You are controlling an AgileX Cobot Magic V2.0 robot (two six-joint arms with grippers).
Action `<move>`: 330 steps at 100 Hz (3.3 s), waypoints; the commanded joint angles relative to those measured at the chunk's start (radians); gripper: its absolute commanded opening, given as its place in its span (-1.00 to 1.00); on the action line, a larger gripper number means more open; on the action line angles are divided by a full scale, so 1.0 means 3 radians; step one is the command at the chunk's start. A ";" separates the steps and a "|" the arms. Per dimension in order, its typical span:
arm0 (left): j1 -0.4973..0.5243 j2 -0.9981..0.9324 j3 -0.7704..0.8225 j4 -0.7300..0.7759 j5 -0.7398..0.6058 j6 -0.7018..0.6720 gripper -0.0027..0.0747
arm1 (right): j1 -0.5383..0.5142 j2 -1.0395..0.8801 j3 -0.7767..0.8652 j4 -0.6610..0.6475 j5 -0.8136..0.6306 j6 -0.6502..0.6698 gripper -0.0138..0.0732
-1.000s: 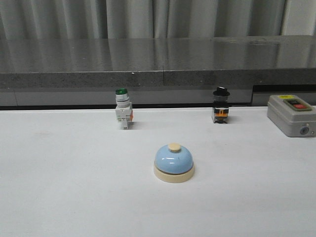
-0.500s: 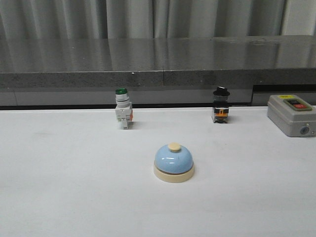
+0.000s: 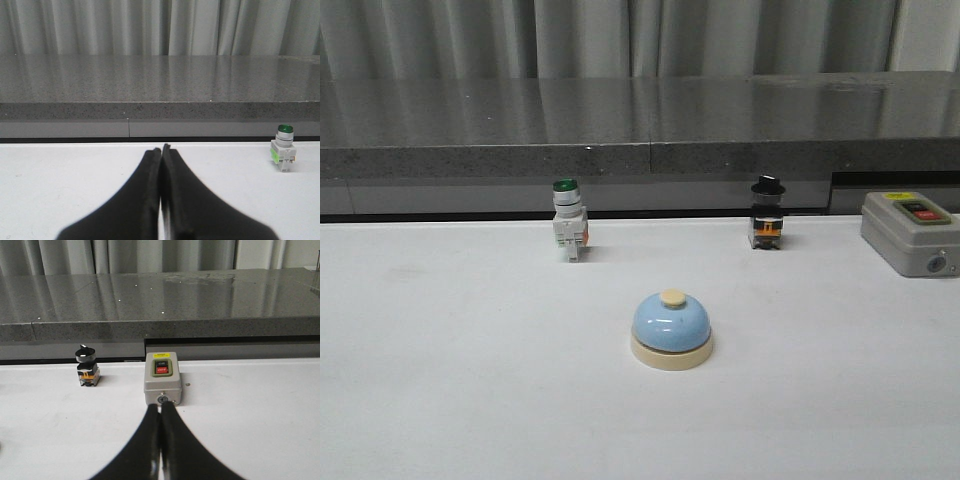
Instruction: Place and press bell with both arms
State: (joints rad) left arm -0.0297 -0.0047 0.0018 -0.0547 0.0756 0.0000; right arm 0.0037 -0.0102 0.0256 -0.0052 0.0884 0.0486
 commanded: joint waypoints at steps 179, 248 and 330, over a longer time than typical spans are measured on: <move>0.0011 -0.0104 0.0140 -0.0003 -0.0271 -0.0053 -0.98 | 0.0675 0.3541 -0.2927 0.0542 0.1594 -0.0477 -0.82; 0.0011 -0.0104 0.0140 -0.0003 -0.0271 -0.0053 -0.98 | 0.1795 0.5729 -0.4600 0.0542 0.2310 -0.0596 -0.82; 0.0011 -0.0104 0.0140 -0.0003 -0.0271 -0.0053 -0.98 | 0.1878 0.6081 -0.4971 0.0397 0.2639 -0.0610 -0.82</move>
State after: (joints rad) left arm -0.0297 -0.0047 0.0018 -0.0532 0.0756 0.0000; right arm 0.5732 1.9266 -1.4393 0.1136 0.8883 -0.1250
